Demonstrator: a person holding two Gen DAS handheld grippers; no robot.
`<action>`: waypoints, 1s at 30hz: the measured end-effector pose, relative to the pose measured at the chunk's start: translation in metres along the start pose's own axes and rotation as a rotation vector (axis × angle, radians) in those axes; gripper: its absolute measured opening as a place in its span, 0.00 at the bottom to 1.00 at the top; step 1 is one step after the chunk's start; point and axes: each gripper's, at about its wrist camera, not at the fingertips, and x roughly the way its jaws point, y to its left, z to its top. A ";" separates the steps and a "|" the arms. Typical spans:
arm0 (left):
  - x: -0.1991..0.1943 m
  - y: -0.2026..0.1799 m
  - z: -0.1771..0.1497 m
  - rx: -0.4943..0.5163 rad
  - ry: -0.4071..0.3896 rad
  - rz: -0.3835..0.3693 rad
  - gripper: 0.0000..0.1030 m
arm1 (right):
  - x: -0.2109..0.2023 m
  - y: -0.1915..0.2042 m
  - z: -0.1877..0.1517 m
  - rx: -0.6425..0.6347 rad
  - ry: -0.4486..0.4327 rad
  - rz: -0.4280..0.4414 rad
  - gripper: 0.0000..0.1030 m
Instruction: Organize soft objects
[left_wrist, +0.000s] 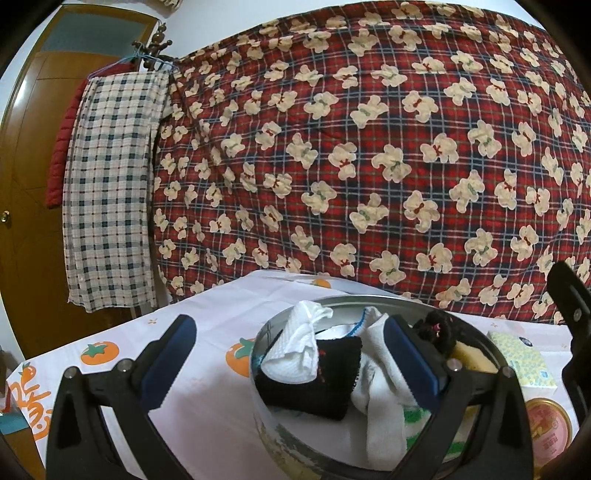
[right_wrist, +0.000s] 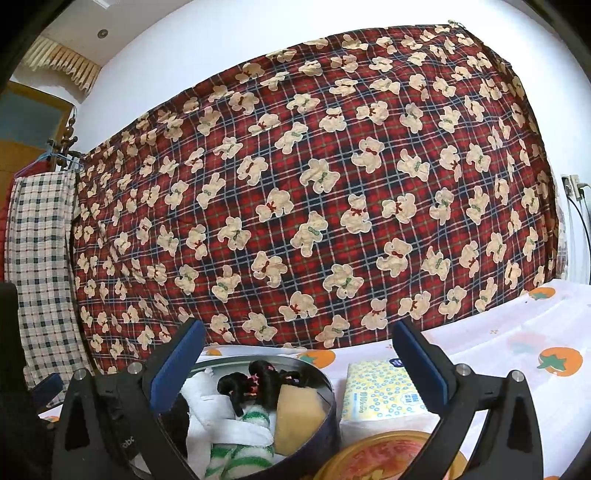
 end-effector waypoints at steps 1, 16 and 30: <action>0.000 0.001 0.000 -0.002 0.001 0.002 1.00 | 0.000 0.000 0.000 0.000 0.000 0.000 0.99; 0.000 -0.001 0.000 0.006 0.002 0.001 1.00 | -0.005 -0.002 0.002 0.005 -0.026 -0.007 0.99; -0.001 -0.002 -0.002 0.012 0.001 -0.007 1.00 | -0.007 -0.004 0.002 0.009 -0.031 -0.017 0.99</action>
